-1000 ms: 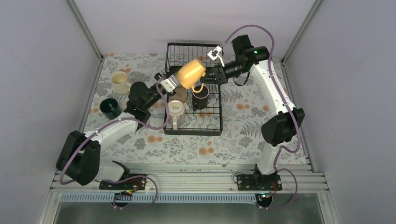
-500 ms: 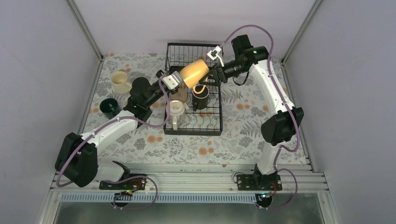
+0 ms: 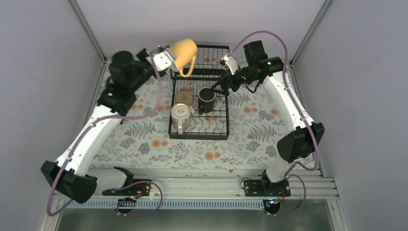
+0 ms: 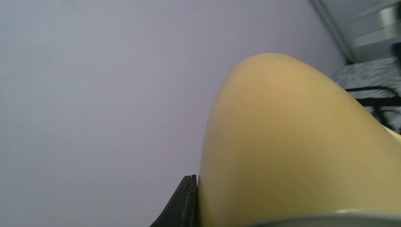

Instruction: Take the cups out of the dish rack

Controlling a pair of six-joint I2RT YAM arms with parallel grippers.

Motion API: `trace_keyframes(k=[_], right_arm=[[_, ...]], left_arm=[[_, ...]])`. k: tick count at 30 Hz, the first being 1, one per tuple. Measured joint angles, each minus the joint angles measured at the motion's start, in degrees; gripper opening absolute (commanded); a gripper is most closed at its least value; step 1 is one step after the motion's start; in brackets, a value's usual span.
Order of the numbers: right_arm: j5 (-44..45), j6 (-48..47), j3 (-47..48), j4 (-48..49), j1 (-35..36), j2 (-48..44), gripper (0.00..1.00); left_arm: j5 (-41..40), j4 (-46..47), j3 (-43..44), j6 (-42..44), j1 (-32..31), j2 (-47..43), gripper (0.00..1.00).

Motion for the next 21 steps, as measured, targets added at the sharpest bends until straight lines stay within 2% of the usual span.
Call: trace_keyframes(k=[6,12,16,21], right_arm=[[6.4,-0.4,-7.4,3.2,0.1,-5.4,0.96],[9.1,-1.4,-11.5,4.5,1.0,-9.4,0.96],[9.8,-1.8,-12.2,4.8,1.6,-11.1,0.96],[11.4,-2.5,-14.9,5.2,2.6,-14.0,0.96]], left_arm=[[3.4,-19.0,14.1,8.0,11.1,-2.1,0.02],[3.0,-43.7,28.6,18.5,16.4,5.9,0.02],[0.2,-56.1,29.2,23.9,20.0,11.5,0.02],[-3.3,-65.6,27.3,29.9,25.4,14.0,0.02]])
